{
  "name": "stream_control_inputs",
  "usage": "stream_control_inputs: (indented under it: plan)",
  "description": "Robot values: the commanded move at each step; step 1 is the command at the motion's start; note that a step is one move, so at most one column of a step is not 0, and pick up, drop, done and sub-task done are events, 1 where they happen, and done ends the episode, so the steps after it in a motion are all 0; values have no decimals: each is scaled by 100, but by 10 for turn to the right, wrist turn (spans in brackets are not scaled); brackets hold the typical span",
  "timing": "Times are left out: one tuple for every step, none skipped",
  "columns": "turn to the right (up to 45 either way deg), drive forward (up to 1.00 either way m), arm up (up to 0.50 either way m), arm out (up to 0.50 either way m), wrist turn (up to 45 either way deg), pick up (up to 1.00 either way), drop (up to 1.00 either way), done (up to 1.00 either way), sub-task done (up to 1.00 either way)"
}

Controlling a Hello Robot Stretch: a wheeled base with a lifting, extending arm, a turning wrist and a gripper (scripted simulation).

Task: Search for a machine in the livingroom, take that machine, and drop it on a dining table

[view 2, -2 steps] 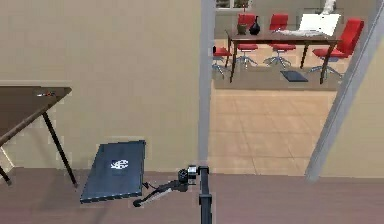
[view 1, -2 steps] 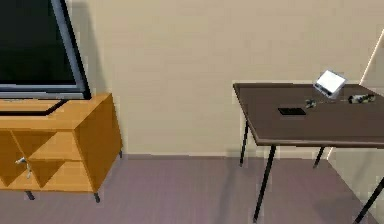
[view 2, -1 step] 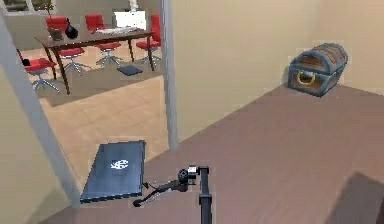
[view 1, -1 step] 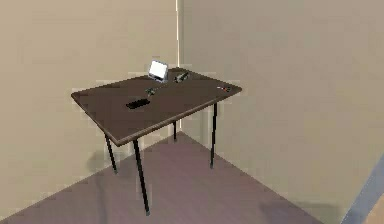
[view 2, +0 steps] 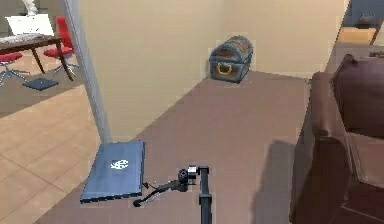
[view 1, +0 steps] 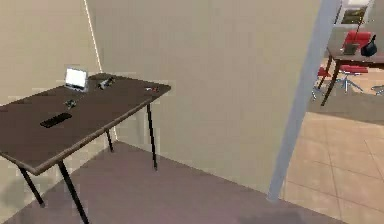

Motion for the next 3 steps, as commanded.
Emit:
stream_control_inputs:
  plan:
    - [0, 65, 0, 0, 0, 0, 0, 0, 0]
    - [450, 0, 0, 0, 0, 0, 0, 0, 0]
    - [300, 0, 0, 0, 0, 0, 0, 0, 0]
